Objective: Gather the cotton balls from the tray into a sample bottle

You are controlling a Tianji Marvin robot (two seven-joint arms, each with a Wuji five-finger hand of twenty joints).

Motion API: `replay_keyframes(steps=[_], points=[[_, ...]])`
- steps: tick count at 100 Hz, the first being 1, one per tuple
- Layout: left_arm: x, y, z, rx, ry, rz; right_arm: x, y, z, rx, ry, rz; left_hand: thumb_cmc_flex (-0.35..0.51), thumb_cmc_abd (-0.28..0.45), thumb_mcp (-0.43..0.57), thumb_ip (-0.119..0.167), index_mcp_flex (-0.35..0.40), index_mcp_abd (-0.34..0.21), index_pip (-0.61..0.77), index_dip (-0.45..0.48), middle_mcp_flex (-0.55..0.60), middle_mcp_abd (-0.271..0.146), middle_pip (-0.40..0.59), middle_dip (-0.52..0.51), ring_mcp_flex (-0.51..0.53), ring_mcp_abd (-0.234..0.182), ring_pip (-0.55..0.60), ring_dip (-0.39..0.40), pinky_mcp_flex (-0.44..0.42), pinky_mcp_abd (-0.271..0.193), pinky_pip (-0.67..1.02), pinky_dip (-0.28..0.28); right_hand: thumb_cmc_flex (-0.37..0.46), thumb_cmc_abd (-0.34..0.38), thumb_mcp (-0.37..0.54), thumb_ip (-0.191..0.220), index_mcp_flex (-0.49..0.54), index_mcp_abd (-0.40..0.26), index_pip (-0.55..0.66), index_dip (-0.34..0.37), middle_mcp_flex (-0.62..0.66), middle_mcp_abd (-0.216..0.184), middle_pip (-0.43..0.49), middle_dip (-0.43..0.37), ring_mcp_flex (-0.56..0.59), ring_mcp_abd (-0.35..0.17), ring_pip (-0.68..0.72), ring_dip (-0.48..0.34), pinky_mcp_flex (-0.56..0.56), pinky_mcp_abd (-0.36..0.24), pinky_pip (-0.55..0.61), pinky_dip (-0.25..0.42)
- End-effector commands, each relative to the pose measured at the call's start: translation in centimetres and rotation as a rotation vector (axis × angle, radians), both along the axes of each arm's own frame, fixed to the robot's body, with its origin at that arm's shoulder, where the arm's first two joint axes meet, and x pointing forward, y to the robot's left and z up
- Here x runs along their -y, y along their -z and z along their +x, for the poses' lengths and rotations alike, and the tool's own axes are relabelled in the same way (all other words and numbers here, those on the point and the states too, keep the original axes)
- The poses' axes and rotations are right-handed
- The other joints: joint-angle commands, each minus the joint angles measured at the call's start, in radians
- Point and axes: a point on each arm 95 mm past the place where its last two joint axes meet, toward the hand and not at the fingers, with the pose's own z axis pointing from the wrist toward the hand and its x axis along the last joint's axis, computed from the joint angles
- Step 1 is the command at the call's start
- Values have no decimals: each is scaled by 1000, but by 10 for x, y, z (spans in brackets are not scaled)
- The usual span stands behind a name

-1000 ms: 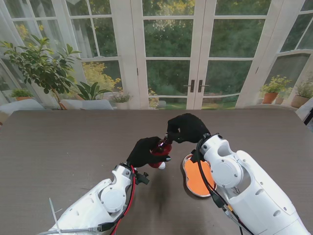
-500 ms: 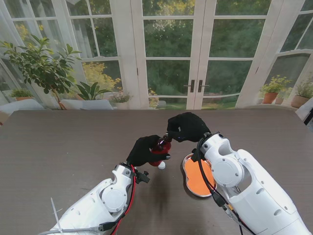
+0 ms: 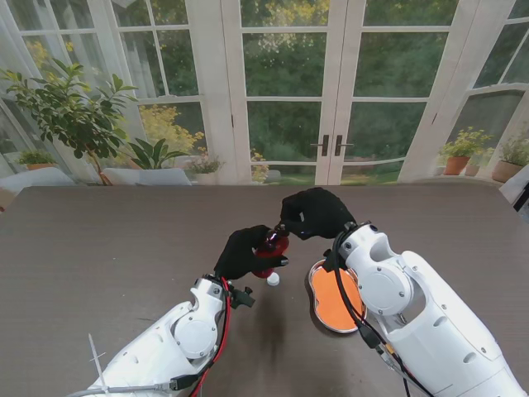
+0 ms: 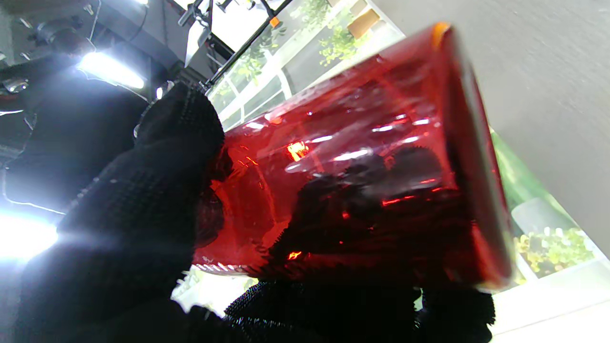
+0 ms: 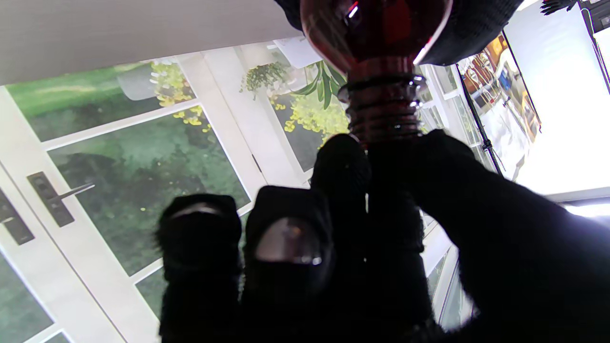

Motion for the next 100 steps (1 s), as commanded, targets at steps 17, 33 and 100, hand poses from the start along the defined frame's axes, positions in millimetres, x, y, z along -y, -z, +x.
replay_keyframes(steps=[17,33,100], points=[[6,-2,0,5,7,-14,-1,-5,-2,10,-24,-1,244,147,291,64,157,-310,280,26,94,-168,38,23,25,-46,-6,5,-17,-79,-15,-16,24,-24,94,28,-28,-21,-23,-23,2,12,-9,-5,21,-11,0,-16,-11,4,37,24],[6,-3,1,13,-2,-20,-1,-8,-3,15,-43,-8,244,147,291,63,157,-308,281,26,93,-166,38,23,26,-43,-5,5,-17,-80,-15,-16,-12,-4,84,26,-41,-12,-38,-44,-3,14,-15,-4,20,-6,-7,-18,-19,5,35,27],[9,-9,2,33,-20,-34,-3,-11,-7,25,-90,-54,242,148,289,63,155,-309,281,27,93,-168,38,25,25,-47,-3,5,-15,-82,-13,-16,-197,206,-46,105,-6,-2,-93,26,-29,20,-18,-41,20,5,-37,-28,-44,1,24,46]])
